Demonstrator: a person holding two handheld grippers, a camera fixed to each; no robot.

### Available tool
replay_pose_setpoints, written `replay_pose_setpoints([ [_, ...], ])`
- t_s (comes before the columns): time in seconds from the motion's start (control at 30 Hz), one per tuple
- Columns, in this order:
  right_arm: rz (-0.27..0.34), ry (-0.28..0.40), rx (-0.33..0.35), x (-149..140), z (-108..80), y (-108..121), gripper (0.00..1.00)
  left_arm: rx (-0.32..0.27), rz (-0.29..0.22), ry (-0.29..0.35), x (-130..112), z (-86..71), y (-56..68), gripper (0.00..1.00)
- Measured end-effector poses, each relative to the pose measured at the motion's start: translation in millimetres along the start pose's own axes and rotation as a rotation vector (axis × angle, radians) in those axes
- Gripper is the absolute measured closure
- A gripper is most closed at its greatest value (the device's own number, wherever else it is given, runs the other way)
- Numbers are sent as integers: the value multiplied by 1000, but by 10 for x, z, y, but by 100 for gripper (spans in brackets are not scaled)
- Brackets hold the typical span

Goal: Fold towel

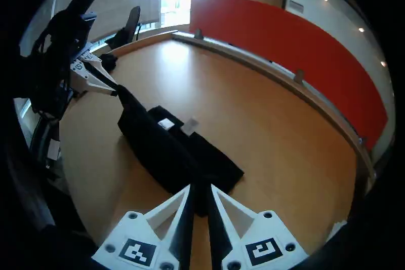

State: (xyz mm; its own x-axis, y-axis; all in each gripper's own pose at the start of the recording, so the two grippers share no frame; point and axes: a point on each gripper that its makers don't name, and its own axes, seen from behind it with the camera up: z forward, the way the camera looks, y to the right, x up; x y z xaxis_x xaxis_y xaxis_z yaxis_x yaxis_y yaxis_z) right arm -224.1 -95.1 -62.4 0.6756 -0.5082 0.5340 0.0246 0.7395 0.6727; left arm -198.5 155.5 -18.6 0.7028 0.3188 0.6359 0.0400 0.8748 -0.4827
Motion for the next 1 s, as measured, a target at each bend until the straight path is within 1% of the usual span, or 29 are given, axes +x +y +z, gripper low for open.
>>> replay_pose_setpoints([
  [0.17,17,-18,5,-32,108,56,86,2,3,-14,2,142,-30,86],
  [0.43,19,-46,10,-94,231,118,86,7,18,-45,-80,317,-67,86],
  [0.7,15,-86,5,-208,438,196,86,21,17,-60,-138,538,-111,86],
  [0.93,38,-99,-5,-253,591,261,85,32,26,-77,-191,688,-144,86],
  [1.0,44,-101,-12,-258,627,286,84,40,33,-79,-196,727,-163,81],
])
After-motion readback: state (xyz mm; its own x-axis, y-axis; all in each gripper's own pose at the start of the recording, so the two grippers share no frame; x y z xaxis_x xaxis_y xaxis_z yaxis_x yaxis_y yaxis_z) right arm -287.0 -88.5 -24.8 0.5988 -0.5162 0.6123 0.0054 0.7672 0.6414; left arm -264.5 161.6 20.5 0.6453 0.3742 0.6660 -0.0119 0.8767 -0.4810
